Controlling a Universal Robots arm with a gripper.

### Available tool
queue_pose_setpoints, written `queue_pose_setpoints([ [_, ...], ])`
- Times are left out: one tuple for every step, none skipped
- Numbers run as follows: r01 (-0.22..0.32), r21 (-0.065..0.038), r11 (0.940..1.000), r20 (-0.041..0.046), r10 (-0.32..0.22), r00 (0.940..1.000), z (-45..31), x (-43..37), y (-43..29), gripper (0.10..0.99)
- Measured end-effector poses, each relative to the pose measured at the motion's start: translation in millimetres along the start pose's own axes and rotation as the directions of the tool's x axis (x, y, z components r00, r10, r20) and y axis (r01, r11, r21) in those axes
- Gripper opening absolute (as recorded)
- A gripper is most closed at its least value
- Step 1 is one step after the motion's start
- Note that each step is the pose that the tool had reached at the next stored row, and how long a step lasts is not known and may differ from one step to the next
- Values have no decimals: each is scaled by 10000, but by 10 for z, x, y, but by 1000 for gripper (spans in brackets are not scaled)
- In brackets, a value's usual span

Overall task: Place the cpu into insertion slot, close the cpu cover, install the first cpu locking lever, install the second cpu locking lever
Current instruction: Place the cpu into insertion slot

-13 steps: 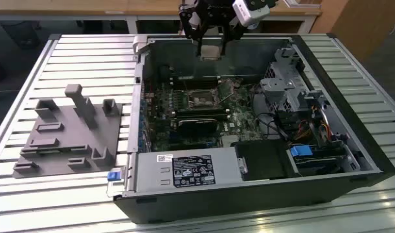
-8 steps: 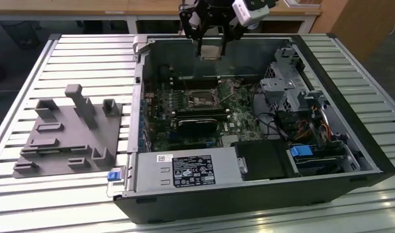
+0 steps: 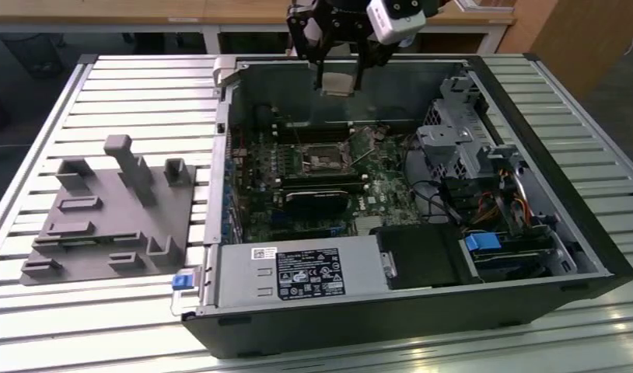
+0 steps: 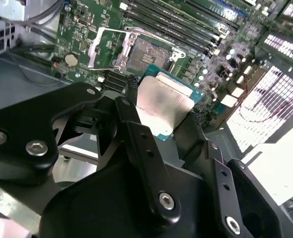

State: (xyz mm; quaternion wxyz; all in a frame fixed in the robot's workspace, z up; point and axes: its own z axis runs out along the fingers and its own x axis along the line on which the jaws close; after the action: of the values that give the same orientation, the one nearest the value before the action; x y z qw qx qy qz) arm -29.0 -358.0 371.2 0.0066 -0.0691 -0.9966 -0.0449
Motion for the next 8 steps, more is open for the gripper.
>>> queue_pose_setpoints([
  [-116,-2,9999,11,116,9999,1,0,0,541],
  [-230,-4,9997,20,230,9997,2,0,0,541],
  [-352,-7,9994,31,352,9994,3,0,0,541],
  [-456,-10,9990,40,456,9990,4,0,0,541],
  [-563,-12,9984,50,563,9984,5,0,0,541],
  [-677,-15,9977,60,677,9977,6,0,0,541],
  [-784,-18,9969,70,784,9969,8,0,-1,541],
  [-889,-21,9960,79,889,9960,9,0,-1,541],
])
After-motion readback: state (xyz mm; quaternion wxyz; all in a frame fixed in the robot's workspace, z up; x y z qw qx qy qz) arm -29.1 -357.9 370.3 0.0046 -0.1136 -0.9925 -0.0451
